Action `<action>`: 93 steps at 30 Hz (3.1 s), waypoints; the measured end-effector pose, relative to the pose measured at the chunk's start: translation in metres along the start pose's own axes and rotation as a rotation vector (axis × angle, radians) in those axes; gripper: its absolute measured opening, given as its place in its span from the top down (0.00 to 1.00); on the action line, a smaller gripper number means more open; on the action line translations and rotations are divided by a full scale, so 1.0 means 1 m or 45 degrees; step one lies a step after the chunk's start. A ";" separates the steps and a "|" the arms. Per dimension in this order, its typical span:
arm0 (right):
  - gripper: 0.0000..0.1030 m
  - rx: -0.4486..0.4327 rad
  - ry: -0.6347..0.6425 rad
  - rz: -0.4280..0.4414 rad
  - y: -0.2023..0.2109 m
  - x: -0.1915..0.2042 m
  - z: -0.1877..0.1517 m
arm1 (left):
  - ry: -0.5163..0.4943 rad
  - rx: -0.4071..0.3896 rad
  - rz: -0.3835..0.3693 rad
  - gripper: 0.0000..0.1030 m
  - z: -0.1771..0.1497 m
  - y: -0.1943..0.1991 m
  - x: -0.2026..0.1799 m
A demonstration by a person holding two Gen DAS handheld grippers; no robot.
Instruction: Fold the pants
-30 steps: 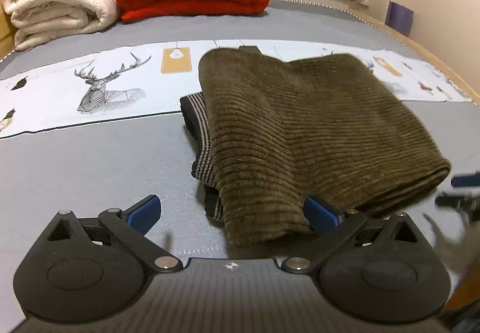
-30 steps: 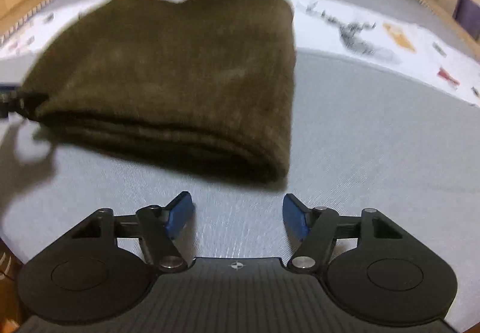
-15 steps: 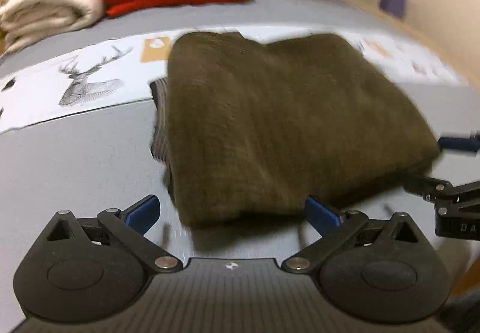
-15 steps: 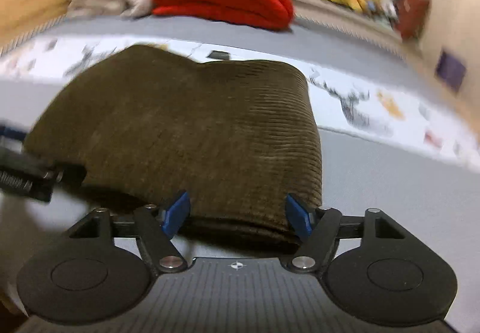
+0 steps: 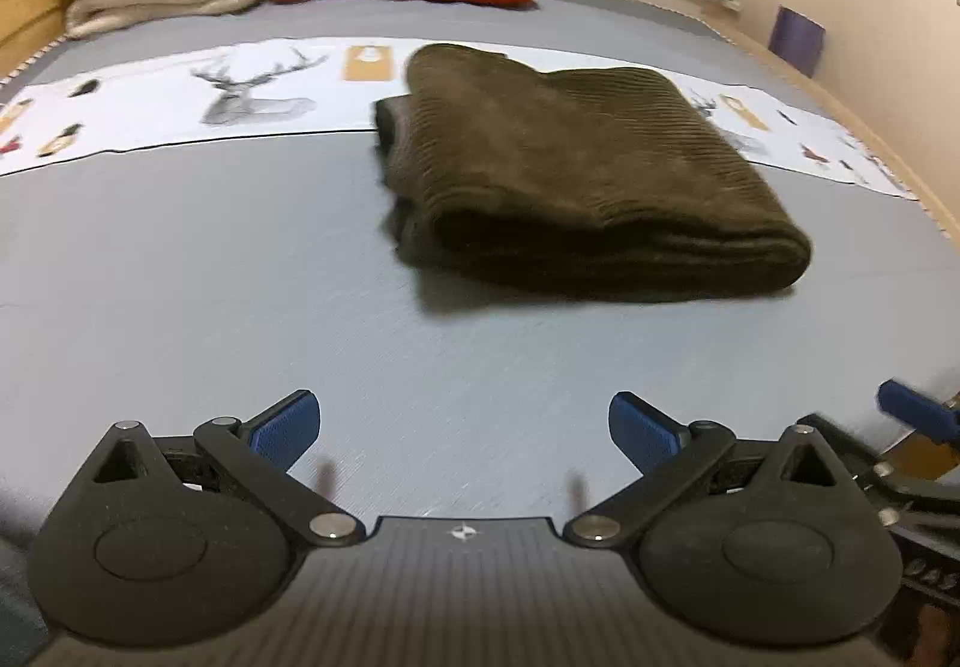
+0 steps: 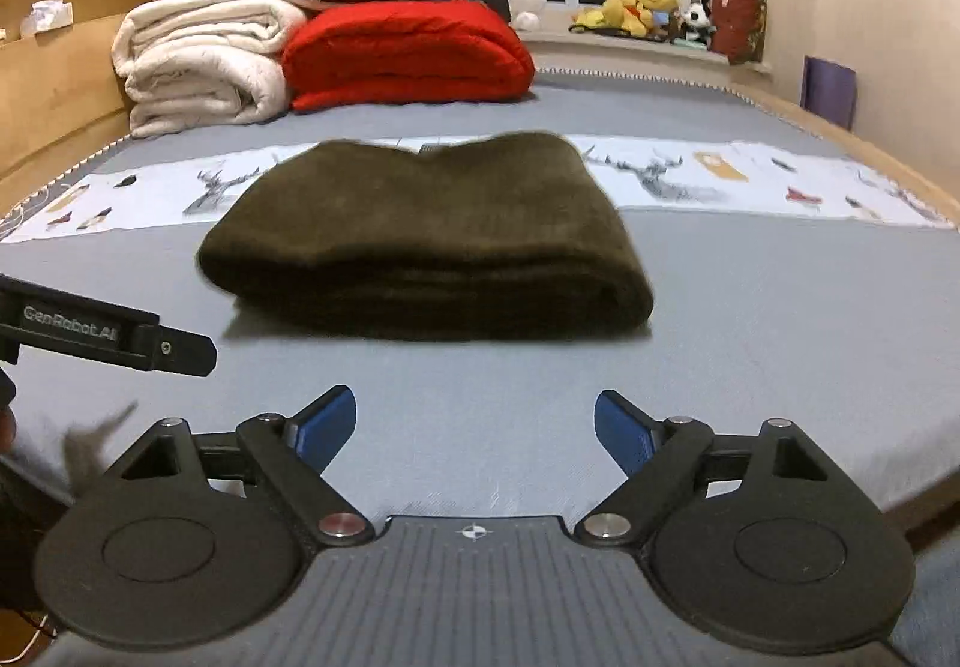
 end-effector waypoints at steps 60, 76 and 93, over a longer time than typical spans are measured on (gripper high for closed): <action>0.15 -0.132 0.042 -0.185 0.018 0.024 -0.015 | -0.058 -0.153 0.011 0.00 -0.017 0.013 0.004; 0.15 -0.134 0.042 -0.187 0.018 0.024 -0.015 | -0.075 -0.146 0.026 0.00 -0.018 0.011 0.002; 0.15 -0.139 0.043 -0.188 0.020 0.026 -0.015 | -0.140 -0.136 0.040 0.00 -0.020 0.008 -0.003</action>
Point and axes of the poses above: each gripper's, at about its wrist camera, not at the fingertips, and y roughly against the way its jaws point, x to its left, z to its top, the point moved 4 cm from there along -y, roughly the way its jaws point, and after that the axes turned 6 degrees about -z, right-handed, at the moved point
